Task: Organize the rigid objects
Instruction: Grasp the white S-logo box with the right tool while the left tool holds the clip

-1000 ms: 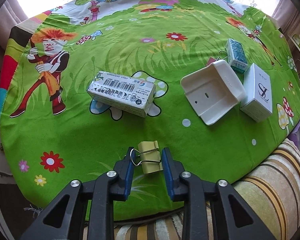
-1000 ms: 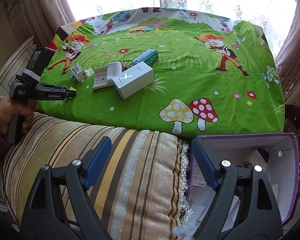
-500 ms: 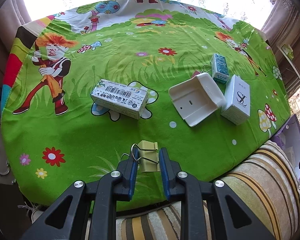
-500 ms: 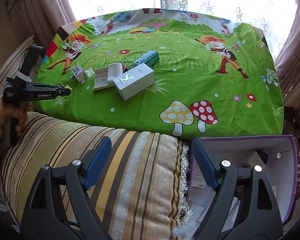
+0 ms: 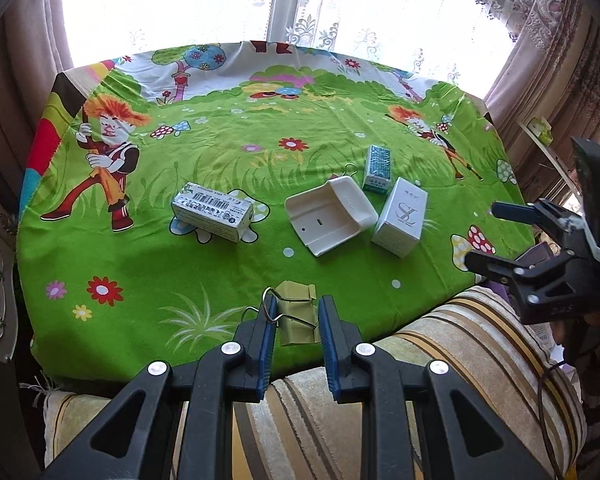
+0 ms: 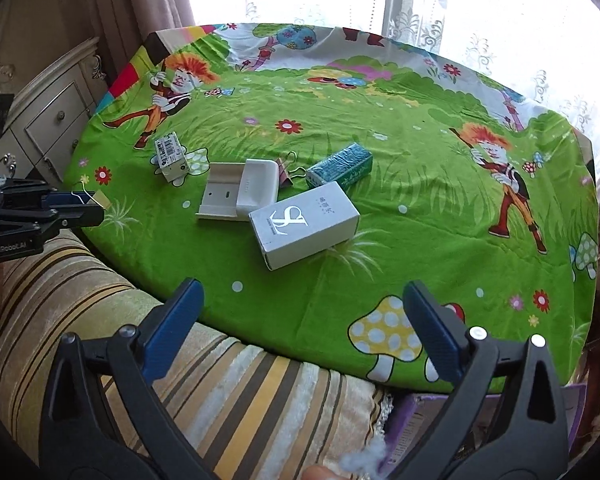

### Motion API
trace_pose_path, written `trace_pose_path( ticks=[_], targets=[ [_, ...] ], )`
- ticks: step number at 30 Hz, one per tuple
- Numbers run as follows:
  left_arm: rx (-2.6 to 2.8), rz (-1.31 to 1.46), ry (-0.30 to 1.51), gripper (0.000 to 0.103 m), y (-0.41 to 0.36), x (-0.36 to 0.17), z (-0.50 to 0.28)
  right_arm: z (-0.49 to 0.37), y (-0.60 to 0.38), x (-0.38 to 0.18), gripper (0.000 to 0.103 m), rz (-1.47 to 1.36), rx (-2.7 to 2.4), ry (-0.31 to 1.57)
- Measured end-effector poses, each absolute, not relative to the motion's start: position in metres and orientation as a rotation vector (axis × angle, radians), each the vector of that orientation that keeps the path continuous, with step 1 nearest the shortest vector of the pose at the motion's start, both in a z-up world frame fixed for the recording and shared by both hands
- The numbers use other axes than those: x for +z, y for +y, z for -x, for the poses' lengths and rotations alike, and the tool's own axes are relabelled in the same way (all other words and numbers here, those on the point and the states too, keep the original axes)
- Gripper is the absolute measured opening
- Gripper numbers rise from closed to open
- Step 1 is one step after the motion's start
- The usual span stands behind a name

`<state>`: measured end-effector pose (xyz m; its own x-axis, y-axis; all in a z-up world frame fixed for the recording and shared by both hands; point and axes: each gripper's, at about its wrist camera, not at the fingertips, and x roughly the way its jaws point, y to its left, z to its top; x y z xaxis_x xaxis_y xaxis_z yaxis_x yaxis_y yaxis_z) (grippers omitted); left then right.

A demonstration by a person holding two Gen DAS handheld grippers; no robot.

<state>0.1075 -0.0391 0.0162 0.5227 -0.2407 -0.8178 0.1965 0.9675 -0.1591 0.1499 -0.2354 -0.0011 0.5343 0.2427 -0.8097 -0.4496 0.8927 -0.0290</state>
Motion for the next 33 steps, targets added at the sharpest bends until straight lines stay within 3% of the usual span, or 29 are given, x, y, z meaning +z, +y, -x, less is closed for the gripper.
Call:
trace_pose_path(
  ticks=[19, 20, 21, 33],
  targets=[
    [-0.309, 0.127, 0.928, 0.023, -0.035, 0.026, -0.088, -0.223, -0.203, -0.052, 0.1, 0.412, 0.511, 1.026],
    [-0.309, 0.127, 0.927, 0.023, -0.035, 0.026, -0.088, -0.224, -0.204, -0.052, 0.098, 0.392, 0.513, 1.024],
    [-0.309, 0.127, 0.928, 0.023, -0.035, 0.026, -0.088, -0.224, -0.205, -0.052, 0.089, 0.373, 0.514, 1.029],
    [-0.356, 0.131, 0.918, 0.023, -0.05, 0.032, -0.082, -0.187, -0.247, -0.016, 0.089, 0.198, 0.356, 0.97]
  ],
)
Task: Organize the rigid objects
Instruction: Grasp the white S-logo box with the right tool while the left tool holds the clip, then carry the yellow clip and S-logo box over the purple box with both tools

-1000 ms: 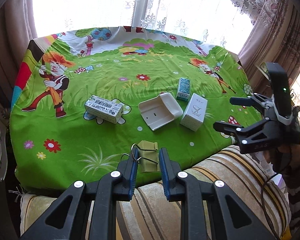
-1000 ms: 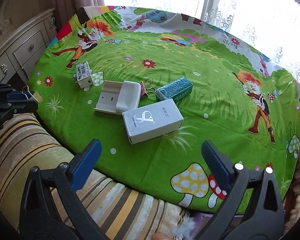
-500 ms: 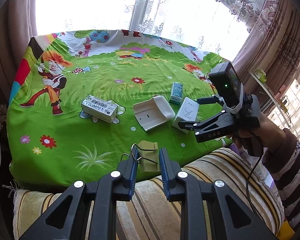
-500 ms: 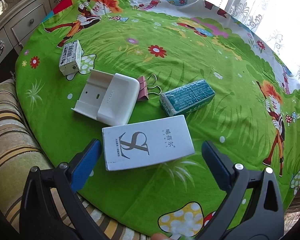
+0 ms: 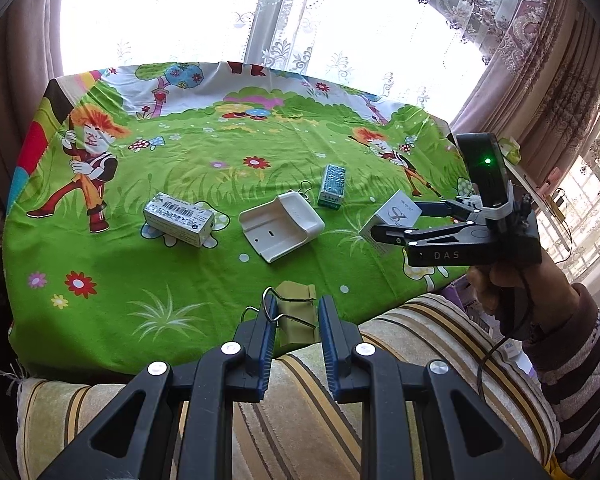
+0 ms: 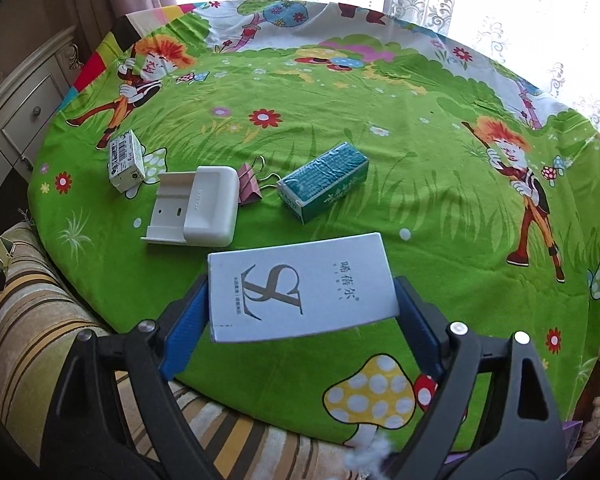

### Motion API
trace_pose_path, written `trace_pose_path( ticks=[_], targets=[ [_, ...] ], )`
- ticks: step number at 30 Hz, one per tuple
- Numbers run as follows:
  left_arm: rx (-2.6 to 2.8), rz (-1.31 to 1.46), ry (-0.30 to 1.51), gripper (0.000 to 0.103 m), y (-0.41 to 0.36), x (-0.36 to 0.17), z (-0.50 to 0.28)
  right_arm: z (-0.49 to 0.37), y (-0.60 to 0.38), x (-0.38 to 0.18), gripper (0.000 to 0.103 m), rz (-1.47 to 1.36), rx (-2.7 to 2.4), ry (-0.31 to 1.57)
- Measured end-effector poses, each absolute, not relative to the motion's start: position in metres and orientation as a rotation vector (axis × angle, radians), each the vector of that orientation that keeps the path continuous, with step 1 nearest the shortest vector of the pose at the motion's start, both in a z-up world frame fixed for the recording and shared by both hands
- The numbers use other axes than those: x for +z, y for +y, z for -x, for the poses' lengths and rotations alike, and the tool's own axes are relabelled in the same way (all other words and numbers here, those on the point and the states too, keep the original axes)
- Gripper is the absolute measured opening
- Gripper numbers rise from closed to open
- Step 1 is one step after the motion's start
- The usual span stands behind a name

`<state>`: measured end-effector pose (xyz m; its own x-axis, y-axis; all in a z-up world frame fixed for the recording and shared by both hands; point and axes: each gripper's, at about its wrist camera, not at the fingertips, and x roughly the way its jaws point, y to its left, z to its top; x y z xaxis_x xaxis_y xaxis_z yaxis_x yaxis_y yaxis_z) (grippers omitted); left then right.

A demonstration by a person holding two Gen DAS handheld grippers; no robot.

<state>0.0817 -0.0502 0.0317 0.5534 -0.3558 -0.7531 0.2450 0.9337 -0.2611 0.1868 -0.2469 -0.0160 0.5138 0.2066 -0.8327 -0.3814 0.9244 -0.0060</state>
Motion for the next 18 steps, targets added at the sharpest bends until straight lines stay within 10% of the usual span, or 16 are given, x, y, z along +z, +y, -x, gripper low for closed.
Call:
trace_pose_path(
  ticks=[18],
  targets=[
    [-0.554, 0.09, 0.923, 0.023, -0.134, 0.044, -0.056, -0.068, -0.328, 0.016, 0.089, 0.081, 0.17, 0.933]
  ],
)
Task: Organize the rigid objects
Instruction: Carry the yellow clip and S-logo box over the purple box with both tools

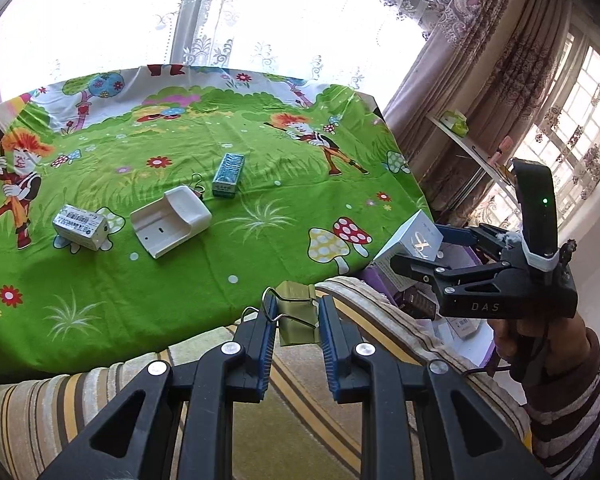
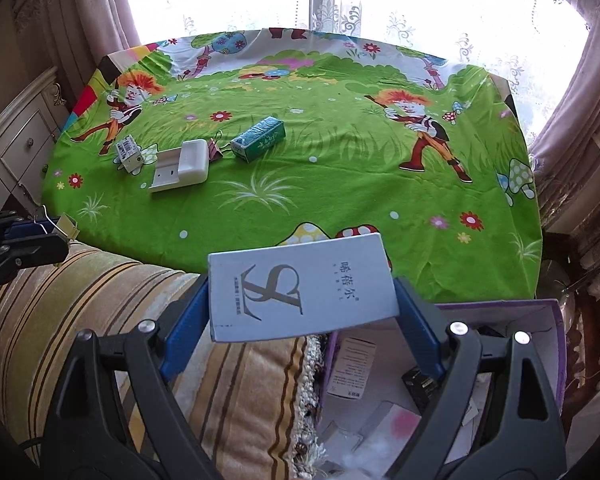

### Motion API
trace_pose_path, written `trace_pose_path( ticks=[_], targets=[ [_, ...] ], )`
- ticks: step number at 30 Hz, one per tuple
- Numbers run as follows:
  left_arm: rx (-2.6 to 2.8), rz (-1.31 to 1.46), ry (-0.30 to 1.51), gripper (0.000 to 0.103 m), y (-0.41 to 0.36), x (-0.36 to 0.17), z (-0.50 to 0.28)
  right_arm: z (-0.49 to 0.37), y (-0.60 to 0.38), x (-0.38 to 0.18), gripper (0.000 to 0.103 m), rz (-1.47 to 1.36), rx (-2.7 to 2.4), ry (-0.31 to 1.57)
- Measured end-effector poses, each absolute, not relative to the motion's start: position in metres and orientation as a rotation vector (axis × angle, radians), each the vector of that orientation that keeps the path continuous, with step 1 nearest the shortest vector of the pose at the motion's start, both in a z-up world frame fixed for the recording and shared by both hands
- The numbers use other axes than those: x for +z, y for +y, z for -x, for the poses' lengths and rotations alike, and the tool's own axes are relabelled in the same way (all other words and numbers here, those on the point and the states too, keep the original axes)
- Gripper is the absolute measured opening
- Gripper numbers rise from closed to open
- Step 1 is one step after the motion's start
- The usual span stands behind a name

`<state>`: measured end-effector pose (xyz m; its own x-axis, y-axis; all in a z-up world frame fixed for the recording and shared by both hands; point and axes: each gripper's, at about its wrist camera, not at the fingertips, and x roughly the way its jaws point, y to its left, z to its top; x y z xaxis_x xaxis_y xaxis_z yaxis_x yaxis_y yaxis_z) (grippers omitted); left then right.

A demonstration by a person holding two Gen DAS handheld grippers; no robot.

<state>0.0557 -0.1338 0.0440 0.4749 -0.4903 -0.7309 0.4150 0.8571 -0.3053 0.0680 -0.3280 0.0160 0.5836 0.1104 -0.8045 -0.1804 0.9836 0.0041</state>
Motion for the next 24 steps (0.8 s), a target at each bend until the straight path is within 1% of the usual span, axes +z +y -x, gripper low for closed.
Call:
trace_pose_path(
  ticks=[13, 24],
  targets=[
    [-0.733, 0.013, 0.957, 0.023, -0.224, 0.046, -0.038, -0.007, -0.409, 0.013, 0.089, -0.03, -0.007, 0.959],
    [-0.864, -0.011, 1.018, 0.023, -0.286, 0.036, -0.028, 0.023, -0.461, 0.004, 0.089, -0.1, -0.122, 0.977]
  ],
)
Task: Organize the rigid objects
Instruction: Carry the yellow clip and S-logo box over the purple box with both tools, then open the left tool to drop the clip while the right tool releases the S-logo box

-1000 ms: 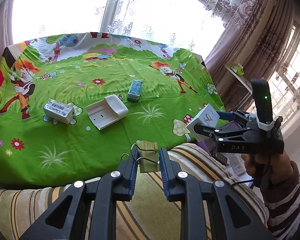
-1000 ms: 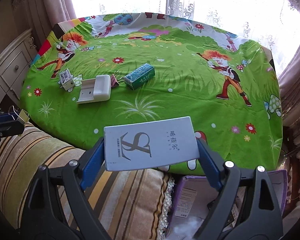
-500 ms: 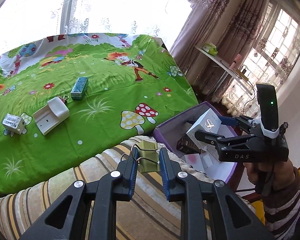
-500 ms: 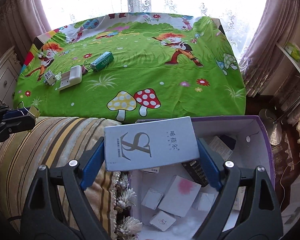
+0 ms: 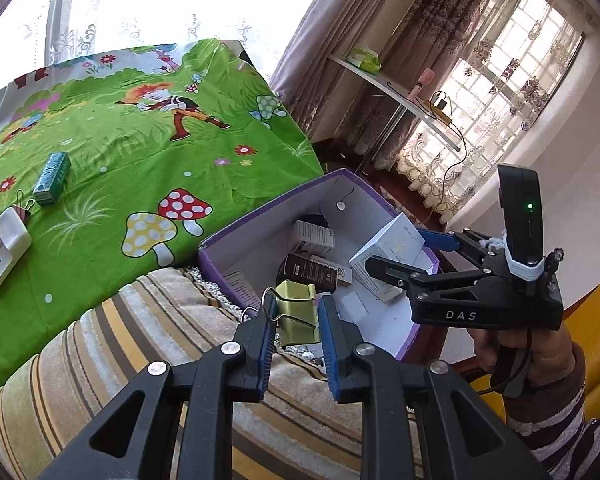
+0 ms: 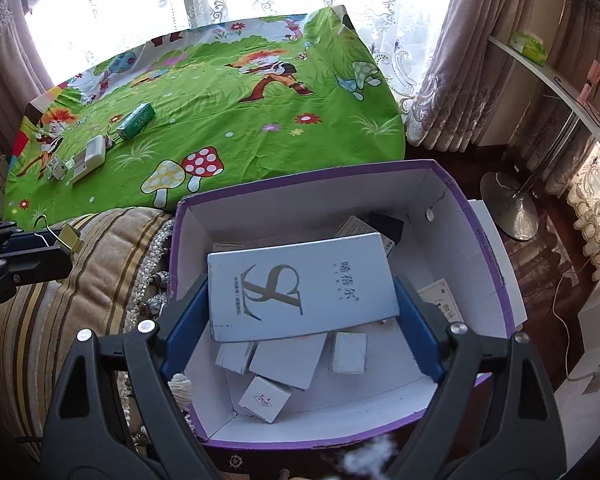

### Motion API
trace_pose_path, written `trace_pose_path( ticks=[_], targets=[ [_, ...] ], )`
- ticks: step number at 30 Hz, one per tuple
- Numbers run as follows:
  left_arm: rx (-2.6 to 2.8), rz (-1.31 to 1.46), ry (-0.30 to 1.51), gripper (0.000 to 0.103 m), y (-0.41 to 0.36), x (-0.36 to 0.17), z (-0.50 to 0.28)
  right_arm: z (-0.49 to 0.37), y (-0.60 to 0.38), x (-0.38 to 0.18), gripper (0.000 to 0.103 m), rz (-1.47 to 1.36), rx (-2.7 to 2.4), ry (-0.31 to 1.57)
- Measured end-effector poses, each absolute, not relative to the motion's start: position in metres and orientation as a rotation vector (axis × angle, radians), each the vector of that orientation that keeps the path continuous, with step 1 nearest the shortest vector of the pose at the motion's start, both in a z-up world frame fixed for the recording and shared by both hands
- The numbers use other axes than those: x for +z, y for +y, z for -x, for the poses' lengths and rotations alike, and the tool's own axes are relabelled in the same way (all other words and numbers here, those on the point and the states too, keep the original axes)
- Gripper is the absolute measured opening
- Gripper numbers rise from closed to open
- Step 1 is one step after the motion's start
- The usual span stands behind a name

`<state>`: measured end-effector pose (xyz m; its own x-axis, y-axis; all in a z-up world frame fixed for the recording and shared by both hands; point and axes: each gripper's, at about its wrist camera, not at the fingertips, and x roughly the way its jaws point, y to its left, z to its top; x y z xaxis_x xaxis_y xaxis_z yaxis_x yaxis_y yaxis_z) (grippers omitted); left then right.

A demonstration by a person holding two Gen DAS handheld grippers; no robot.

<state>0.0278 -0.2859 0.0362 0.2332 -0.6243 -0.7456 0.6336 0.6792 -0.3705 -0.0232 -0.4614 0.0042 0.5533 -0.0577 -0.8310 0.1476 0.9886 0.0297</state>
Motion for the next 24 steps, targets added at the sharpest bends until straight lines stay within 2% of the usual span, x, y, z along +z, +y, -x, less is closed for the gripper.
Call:
trace_pose_path(
  ticks=[8, 9, 12, 13, 24],
  targets=[
    [-0.905, -0.015, 1.035, 0.024, -0.309, 0.034, -0.028, 0.03, -0.479, 0.002, 0.089, -0.134, -0.153, 0.971],
    [-0.909, -0.009, 1.041, 0.027, -0.311, 0.034, -0.029, 0.031, -0.48, 0.002, 0.089, -0.134, -0.154, 0.97],
    [-0.9, 0.016, 1.048, 0.05, -0.31, 0.033, -0.032, 0.032, -0.481, 0.002, 0.089, -0.135, -0.156, 0.966],
    [-0.898, 0.027, 1.044, 0.053, -0.308, 0.034, -0.033, 0.032, -0.482, 0.002, 0.089, -0.136, -0.156, 0.965],
    [-0.777, 0.098, 0.983, 0.054, -0.261, 0.049, -0.05, 0.033, -0.484, 0.003, 0.089, -0.143, -0.168, 0.961]
  ],
)
